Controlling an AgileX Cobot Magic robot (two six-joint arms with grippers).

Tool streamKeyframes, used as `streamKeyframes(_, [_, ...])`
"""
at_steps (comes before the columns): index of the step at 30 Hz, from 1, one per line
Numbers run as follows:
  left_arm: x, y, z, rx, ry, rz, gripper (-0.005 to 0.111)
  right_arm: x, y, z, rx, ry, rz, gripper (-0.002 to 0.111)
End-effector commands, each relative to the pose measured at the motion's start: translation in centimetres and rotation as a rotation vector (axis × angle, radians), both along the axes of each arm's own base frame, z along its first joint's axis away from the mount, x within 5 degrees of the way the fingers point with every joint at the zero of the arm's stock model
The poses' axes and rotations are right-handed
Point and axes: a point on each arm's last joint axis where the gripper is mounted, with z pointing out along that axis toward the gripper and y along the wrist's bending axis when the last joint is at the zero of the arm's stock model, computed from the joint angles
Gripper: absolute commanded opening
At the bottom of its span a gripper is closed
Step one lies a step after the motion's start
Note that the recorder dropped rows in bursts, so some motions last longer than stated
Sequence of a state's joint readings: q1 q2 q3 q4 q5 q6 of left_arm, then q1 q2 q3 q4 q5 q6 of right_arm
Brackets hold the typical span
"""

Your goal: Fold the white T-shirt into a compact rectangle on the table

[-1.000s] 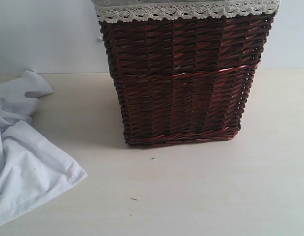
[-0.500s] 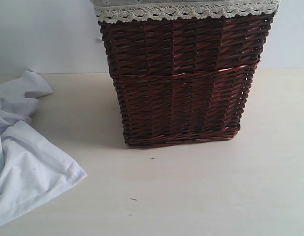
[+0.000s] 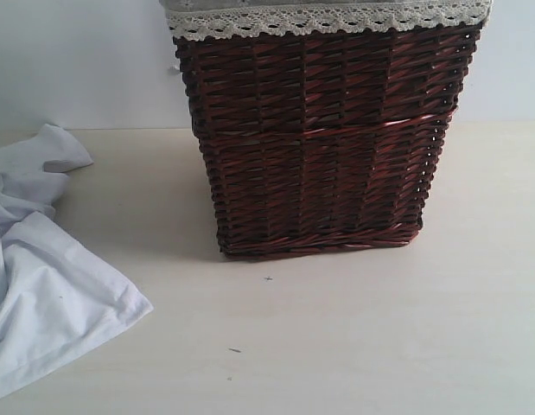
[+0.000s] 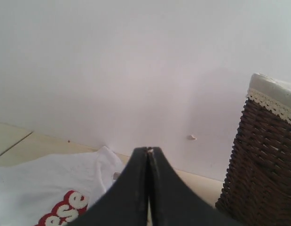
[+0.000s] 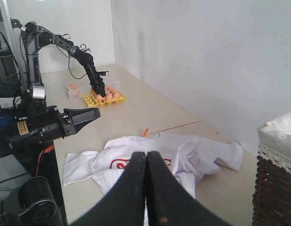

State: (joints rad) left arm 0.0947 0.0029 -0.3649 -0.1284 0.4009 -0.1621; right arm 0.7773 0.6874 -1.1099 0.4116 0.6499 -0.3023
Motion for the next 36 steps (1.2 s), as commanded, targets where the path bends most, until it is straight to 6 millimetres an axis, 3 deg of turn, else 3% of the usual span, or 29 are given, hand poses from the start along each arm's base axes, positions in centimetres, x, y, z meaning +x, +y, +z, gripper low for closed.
streamKeyframes(1, [0.8,0.2,-1.3,0.020,-0.031,-0.018,0.000,0.0,-0.1,0.0,0.007,-0.004,-0.006,0.000])
streamKeyframes(8, [2.3,0.3,-5.1,0.024,-0.016,-0.025,0.000,0.0,-0.1,0.0,0.007,-0.004,-0.006,0.000])
streamKeyframes(18, [3.1,0.4,-8.6,0.231,0.011,-0.005,0.000,0.0,-0.1,0.0,0.005,-0.006,-0.007,0.000])
streamKeyframes(25, [3.1,0.4,-8.1,0.308,-0.037,0.010,0.000,0.0,-0.1,0.0,0.005,-0.006,-0.007,0.000])
streamKeyframes(29, [3.1,0.4,-8.9,0.390,0.054,0.000,0.000,0.0,-0.1,0.0,0.006,-0.005,-0.006,0.000])
streamKeyframes(36, [3.0,0.4,-10.7,0.353,0.243,-0.033,0.000,0.0,-0.1,0.0,0.006,-0.005,-0.006,0.000])
